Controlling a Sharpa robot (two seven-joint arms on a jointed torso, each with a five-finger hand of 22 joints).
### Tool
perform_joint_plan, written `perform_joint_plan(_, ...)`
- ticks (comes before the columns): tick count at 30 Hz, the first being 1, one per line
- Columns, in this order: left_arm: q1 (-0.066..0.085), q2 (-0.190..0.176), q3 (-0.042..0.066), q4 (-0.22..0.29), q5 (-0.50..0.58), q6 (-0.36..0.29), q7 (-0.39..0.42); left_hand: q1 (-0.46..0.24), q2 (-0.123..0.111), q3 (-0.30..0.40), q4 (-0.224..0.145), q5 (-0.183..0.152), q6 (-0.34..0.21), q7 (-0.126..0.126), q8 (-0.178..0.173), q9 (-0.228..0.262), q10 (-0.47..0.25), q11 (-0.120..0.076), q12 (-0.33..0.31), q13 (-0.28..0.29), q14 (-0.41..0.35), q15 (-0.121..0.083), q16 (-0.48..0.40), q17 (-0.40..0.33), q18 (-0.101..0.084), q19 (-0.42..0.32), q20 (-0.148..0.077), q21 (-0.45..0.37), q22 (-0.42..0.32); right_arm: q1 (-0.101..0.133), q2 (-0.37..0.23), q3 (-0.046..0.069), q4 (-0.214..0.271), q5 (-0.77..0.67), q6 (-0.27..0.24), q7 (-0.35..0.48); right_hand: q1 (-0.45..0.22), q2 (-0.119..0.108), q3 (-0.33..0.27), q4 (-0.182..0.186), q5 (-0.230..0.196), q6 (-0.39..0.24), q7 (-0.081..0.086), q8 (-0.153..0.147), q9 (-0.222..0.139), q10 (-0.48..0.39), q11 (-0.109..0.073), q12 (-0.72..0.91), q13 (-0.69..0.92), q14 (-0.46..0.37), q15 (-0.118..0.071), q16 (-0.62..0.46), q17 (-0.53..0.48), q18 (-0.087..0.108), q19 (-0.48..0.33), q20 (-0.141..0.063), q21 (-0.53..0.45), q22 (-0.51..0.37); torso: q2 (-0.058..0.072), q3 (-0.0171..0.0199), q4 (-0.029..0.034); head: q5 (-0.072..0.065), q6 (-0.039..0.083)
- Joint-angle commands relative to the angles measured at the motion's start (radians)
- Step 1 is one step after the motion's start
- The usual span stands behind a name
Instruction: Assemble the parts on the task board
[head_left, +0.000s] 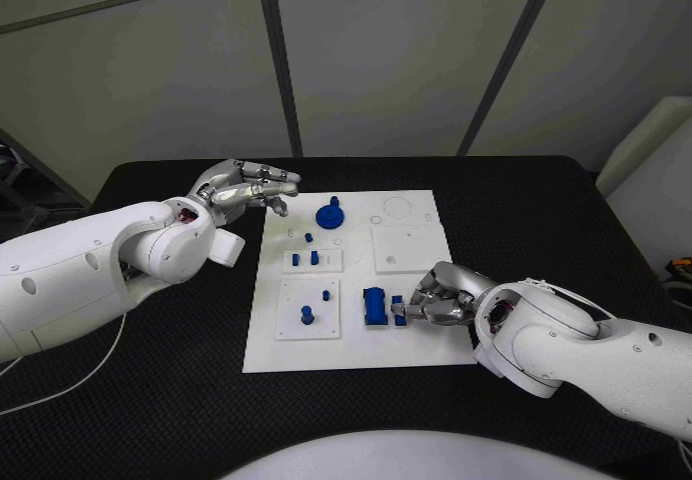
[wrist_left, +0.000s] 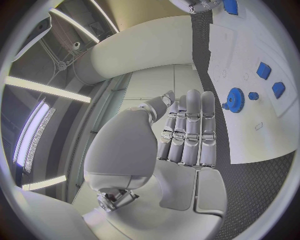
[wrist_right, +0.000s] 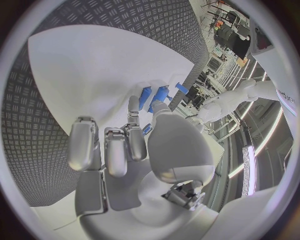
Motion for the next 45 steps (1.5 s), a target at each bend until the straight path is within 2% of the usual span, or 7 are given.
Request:
perform_joint_plan(1, 0.001, 0.002, 0.001, 0.0, 0.001, 0.012, 0.0, 0.0, 0.007, -0.001, -0.003, 0.003, -0.006, 0.003, -0.007, -0.001, -0.008, -0.002, 0.0, -0.002, -0.009, 0.001, 0.003, -0.002, -0.012, -0.004, 0.0, 0.0, 0.001, 0.001, -0.004, 0.0, 0.005, -0.01, -0.012, 0.012, -0.006, -0.001, -0.007, -0.002, -0.001, 0.005, 0.003, 0.007, 0.002, 0.021, 0.003, 0.005, 0.123, 0.104, -0.005, 0.003, 0.263, -0.016, 0.004, 0.001, 0.004, 0.014, 0.0, -0.0001, 0.0008, 0.0, 0.001)
perform_joint_plan(4, 0.001, 0.002, 0.001, 0.0, 0.001, 0.013, 0.0, -0.001, 0.008, -0.001, -0.002, 0.003, -0.006, 0.003, -0.007, -0.001, -0.009, -0.002, 0.0, -0.002, -0.009, 0.001, 0.004, -0.002, -0.012, -0.004, 0.0, 0.0, 0.002, 0.001, -0.011, 0.0, 0.008, -0.012, 0.0, 0.022, 0.054, -0.006, -0.002, -0.029, -0.003, 0.002, 0.0, 0.008, 0.006, 0.021, 0.0, 0.004, 0.123, 0.104, -0.007, 0.003, 0.263, -0.016, 0.003, -0.001, 0.003, 0.014, 0.0, -0.0003, 0.0008, -0.002, 0.001)
perform_joint_plan(9, 0.001, 0.002, 0.001, -0.001, 0.001, 0.012, 0.0, -0.001, 0.008, -0.001, -0.002, 0.003, -0.006, 0.003, -0.007, -0.001, -0.009, -0.002, 0.0, -0.002, -0.009, 0.001, 0.004, -0.002, -0.012, -0.004, 0.0, 0.0, 0.002, 0.001, -0.015, 0.0, 0.011, -0.018, 0.022, 0.042, 0.133, -0.018, -0.007, -0.068, -0.104, 0.0, 0.001, 0.01, 0.011, 0.019, 0.0, 0.001, 0.123, 0.104, -0.007, 0.003, 0.263, -0.015, 0.001, -0.002, 0.0, 0.012, 0.0, -0.0005, -0.0004, -0.003, 0.0)
perform_joint_plan(13, 0.001, 0.002, 0.001, -0.001, 0.001, 0.013, 0.0, -0.001, 0.008, -0.001, -0.002, 0.003, -0.006, 0.003, -0.007, -0.001, -0.009, -0.002, 0.0, -0.002, -0.009, 0.001, 0.004, -0.002, -0.012, -0.004, 0.0, 0.0, 0.002, 0.001, -0.011, 0.0, 0.007, -0.029, 0.029, 0.049, 0.156, -0.019, -0.015, -0.081, -0.154, -0.001, 0.002, 0.01, 0.013, 0.019, 0.001, 0.0, 0.123, 0.104, -0.006, 0.003, 0.263, -0.015, 0.001, -0.001, 0.0, 0.012, 0.0, -0.001, 0.001, -0.004, 0.0)
perform_joint_plan(27, 0.001, -0.001, 0.001, 0.001, 0.001, 0.012, 0.001, -0.001, 0.008, -0.001, -0.002, 0.003, -0.006, 0.003, -0.007, -0.001, -0.009, -0.002, 0.0, -0.002, -0.009, 0.001, 0.004, -0.002, -0.012, -0.004, 0.0, 0.0, 0.002, 0.0, 0.019, -0.001, -0.029, -0.059, 0.034, 0.043, 0.172, -0.006, -0.022, -0.087, -0.184, 0.002, 0.002, 0.011, 0.016, 0.021, 0.002, 0.004, 0.126, 0.104, -0.006, 0.003, 0.263, -0.015, 0.001, -0.001, 0.0, 0.013, 0.001, -0.0008, 0.0007, 0.0, -0.005)
perform_joint_plan(39, 0.001, -0.002, 0.001, 0.002, 0.001, 0.012, 0.002, 0.0, 0.008, -0.001, -0.003, 0.003, -0.007, 0.003, -0.007, -0.001, -0.01, -0.002, 0.0, -0.002, -0.01, 0.001, 0.004, -0.002, -0.011, -0.005, 0.0, 0.0, 0.003, 0.0, -0.003, 0.0, -0.006, -0.053, -0.039, 0.114, 0.153, -0.007, -0.041, -0.073, -0.183, 0.0, 0.004, 0.01, 0.017, 0.017, 0.003, -0.004, 0.121, 0.104, -0.005, 0.003, 0.263, -0.015, -0.001, 0.0, -0.003, 0.01, -0.001, 0.0003, 0.0013, 0.001, -0.002)
perform_joint_plan(45, 0.0, -0.004, 0.001, 0.004, 0.002, 0.008, 0.007, 0.0, 0.008, -0.001, -0.003, 0.003, -0.007, 0.003, -0.007, -0.001, -0.01, -0.002, 0.0, -0.002, -0.01, 0.001, 0.004, -0.003, -0.011, -0.005, 0.0, 0.0, 0.003, 0.001, -0.024, 0.0, -0.003, 0.031, -0.141, 0.266, 0.128, -0.023, -0.078, -0.04, -0.203, -0.058, 0.029, -0.023, 0.006, -0.043, 0.024, -0.119, 0.042, 0.086, 0.011, -0.038, 0.19, 0.007, -0.066, 0.011, -0.084, -0.087, -0.006, -0.0049, 0.0032, -0.002, 0.009)
